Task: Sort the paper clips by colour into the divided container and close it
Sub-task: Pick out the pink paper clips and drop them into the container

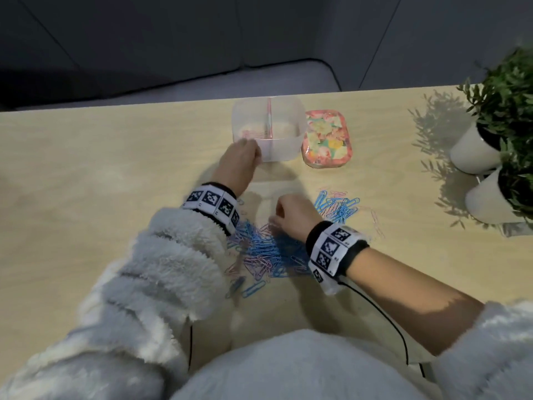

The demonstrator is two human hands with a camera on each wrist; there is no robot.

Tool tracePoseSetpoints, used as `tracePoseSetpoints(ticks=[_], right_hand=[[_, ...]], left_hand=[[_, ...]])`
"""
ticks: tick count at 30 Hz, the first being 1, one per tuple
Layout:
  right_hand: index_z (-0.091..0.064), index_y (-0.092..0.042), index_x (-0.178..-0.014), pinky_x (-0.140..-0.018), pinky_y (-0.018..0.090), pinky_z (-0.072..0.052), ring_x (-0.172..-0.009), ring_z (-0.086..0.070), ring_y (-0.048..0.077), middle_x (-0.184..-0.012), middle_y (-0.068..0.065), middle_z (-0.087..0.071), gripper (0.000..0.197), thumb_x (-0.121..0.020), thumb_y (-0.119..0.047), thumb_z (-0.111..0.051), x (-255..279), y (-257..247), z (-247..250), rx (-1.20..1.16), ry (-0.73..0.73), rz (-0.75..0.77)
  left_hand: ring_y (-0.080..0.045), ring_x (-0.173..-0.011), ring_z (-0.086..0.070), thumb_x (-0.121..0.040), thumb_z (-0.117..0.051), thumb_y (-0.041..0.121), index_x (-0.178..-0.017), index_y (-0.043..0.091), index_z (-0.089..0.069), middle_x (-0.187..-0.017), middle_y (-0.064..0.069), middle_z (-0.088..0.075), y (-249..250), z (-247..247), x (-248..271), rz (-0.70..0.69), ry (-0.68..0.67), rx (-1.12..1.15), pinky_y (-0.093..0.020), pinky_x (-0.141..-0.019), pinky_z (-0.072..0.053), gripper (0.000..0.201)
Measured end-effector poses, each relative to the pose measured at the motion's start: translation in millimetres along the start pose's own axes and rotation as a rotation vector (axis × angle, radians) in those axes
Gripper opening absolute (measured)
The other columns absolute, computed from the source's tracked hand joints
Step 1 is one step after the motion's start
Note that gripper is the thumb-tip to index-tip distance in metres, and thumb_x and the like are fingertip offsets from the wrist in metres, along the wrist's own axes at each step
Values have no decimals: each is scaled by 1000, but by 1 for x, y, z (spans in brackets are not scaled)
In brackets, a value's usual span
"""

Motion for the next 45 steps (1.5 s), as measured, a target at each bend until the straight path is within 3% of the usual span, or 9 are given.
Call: tracePoseSetpoints(ticks=[3, 8, 11, 16, 23, 29, 38, 42, 45], right_hand=[[-61, -2, -92, -78, 34, -45, -96, -59, 33, -103, 18, -62, 31, -77, -26, -72, 0, -10, -11, 42, -30, 62], [-61, -1, -102, -87, 39, -47, -103, -55, 35, -111, 18, -57, 19, -86, -12, -60, 2, -16, -22, 128, -34, 156], [-62, 1, -103, -86, 42, -48, -100, -56, 37, -109, 21, -58, 19, -90, -5, -49, 6, -20, -25, 159, -26, 188], [-65, 0, -93, -80, 33, -46, -98, -60, 35, -102, 20, -65, 17, -81, 2, -54, 4, -10, -26, 6, -49, 135], [-71, -3, -81, -71, 22, -41, -78, -58, 17, -90, 12, -72, 7, -76, -4, -68, -1, 11, -5, -200, -17, 27], [-69, 2, -85, -73, 26, -50, -69, -58, 13, -78, 7, -66, 8, -77, 2, -67, -16, 0, 45, -383, 88, 67], [-61, -14, -59, -48, 12, -45, -44, -53, -3, -55, -9, -52, 24, -77, 3, -62, -75, -55, 117, -488, 394, 117], [-69, -7, -102, -88, 25, -49, -94, -63, 15, -100, 5, -69, 22, -86, -5, -53, -84, -66, 115, -279, 374, 128], [-67, -6, -107, -93, 28, -41, -109, -58, 26, -115, 11, -66, 29, -86, -5, -47, -63, -74, 94, -139, 426, 279]], left_hand=[[-35, -88, -55, -86, -42, -2, -87, 0, -55, -95, -22, -58, 5, 26, -27, -46, 125, -37, -39, -77, -41, 13], [-34, -97, -56, -87, -47, 5, -93, 3, -62, -104, -16, -62, 5, 34, -62, 112, -33, -120, -35, -80, -41, 16], [-35, -83, -53, -92, -44, 13, -78, 3, -60, -84, -16, -59, 5, 27, -64, 83, -77, -158, -34, -70, -34, 24], [-32, -89, -54, -93, -42, 18, -87, 6, -66, -93, -14, -64, 1, 26, -21, -74, 170, -72, -36, -78, -39, 27], [-27, -95, -55, -85, -61, 30, -96, 17, -67, -100, -5, -63, -28, -37, 88, -38, -245, -116, -40, -83, -45, 18], [-22, -95, -50, -81, -66, 33, -90, 22, -69, -99, 0, -61, -43, -39, 119, 37, -253, -104, -34, -85, -40, 15], [-22, -99, -53, -82, -65, 31, -95, 19, -71, -102, -2, -63, -39, -30, 130, 94, -204, 2, -36, -89, -41, 18], [-25, -94, -54, -84, -63, 21, -91, 15, -71, -95, -7, -62, -59, -15, 136, 259, -48, 35, -35, -82, -41, 12], [-26, -95, -54, -86, -61, 19, -92, 16, -70, -96, -7, -62, -78, -7, 145, 384, 28, 22, -38, -84, -43, 12]])
Point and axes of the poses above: each hand's wrist, its own x-axis away from the middle knuckle, its own z-axis out of the back of the hand, y = z × x, the point moved 3 cm from there along -x, towards the middle knuckle
